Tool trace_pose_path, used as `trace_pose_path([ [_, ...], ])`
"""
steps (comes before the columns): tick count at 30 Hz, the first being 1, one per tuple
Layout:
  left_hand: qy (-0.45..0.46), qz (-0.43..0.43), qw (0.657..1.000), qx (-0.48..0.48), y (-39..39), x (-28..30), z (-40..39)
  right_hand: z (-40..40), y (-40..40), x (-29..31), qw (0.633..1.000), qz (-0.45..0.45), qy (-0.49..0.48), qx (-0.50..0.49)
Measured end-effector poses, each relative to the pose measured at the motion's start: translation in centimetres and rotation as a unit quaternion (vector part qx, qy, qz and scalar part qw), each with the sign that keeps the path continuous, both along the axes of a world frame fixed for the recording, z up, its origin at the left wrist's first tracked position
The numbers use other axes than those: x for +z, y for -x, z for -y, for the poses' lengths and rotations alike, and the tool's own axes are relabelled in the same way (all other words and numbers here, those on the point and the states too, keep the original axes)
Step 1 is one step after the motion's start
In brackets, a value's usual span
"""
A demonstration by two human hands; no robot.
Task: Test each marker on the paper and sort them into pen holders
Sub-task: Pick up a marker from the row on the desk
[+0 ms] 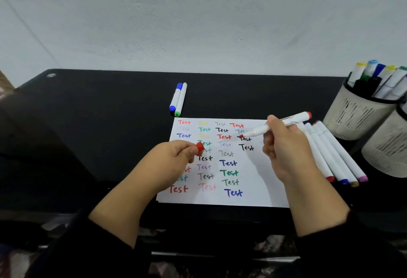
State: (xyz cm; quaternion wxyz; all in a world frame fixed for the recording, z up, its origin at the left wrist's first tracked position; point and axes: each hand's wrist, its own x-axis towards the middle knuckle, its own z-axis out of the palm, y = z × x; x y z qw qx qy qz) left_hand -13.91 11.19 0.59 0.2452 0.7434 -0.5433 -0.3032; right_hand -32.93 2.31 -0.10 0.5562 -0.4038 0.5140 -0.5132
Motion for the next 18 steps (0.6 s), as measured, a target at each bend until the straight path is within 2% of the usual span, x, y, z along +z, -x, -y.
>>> trace_pose_path([
  [8, 0.036, 0.048, 0.998, -0.005, 1.7, -1.1, 1.0, -0.3, 0.7, -0.5, 0.999, -0.021, 0.025, 0.032],
  [18, 0.041, 0.083, 0.995, -0.046, 3.5, -1.5, 2.0, 0.3, 2.0, -2.5, 0.976, -0.198, 0.095, -0.006],
])
